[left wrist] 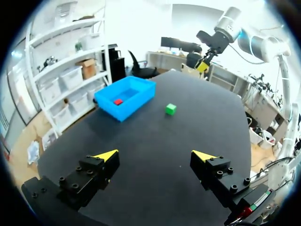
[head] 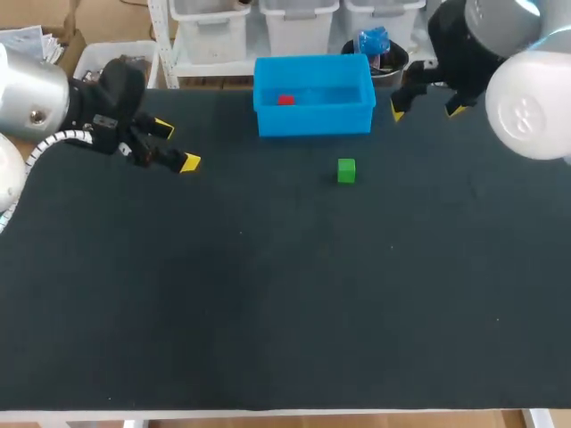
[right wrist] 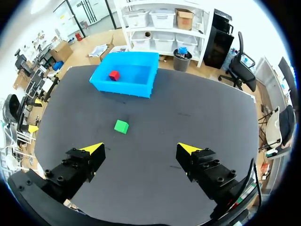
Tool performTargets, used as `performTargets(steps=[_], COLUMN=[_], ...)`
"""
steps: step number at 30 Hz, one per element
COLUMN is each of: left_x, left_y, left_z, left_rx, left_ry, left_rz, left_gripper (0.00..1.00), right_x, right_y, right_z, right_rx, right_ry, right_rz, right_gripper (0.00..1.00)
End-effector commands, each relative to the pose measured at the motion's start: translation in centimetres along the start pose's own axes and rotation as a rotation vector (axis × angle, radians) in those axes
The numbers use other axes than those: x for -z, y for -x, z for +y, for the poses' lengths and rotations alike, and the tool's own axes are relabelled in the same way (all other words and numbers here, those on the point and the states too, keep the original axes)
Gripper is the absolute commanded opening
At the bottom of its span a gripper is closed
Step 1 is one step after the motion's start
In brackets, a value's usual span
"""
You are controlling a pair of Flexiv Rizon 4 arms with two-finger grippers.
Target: Use the left arm to pick the red cube and place it into the blue plastic box first, then use the right arm to grasp the green cube and put it into the same blue plastic box after the first action is fully finished.
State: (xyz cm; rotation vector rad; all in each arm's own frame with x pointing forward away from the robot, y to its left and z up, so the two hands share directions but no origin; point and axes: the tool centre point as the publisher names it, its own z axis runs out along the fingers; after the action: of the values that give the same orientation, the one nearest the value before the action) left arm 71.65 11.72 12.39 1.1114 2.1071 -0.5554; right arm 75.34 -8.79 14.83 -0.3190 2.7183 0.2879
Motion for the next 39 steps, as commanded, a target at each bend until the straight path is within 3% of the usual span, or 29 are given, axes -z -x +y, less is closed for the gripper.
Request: performTargets(steps=[1,9,15,27,33,39], left_x=[0.0,0.0,0.0,0.0,0.0,0.0], left_y=[-0.2,-0.2,-0.2,-0.2,-0.2,-0.2], left_z=[0.1,0.1,0.1,0.1,0.1,0.1], left_rx=[-0.003,-0.003,-0.003,-0.003,-0.003,-0.003], left_ry=[-0.003,-0.003,-0.003,-0.003,-0.003,-0.003], left_rz=[-0.009,-0.009,-0.009,-0.009,-0.009,-0.009], left_gripper=[1.00,1.00,1.00,1.00,1.00,1.00], right_x=[0.2,0.2,-1.4,-6.3,-7.7,-8.0], right_y=[-0.3,-0.3,1.2,1.8,2.2,2.6], right_z=[0.1,0.1,2.7,6.8,8.1,7.9], right_rx=[-0.002,-0.002,0.009,-0.144,-0.113,-0.100], right_ry=[-0.009,-0.009,-0.098,-0.140,-0.154,-0.182], right_rz=[-0.008,-0.008,0.081,0.218,0.227,0.236], right_gripper=[1.00,1.00,1.00,1.00,1.00,1.00])
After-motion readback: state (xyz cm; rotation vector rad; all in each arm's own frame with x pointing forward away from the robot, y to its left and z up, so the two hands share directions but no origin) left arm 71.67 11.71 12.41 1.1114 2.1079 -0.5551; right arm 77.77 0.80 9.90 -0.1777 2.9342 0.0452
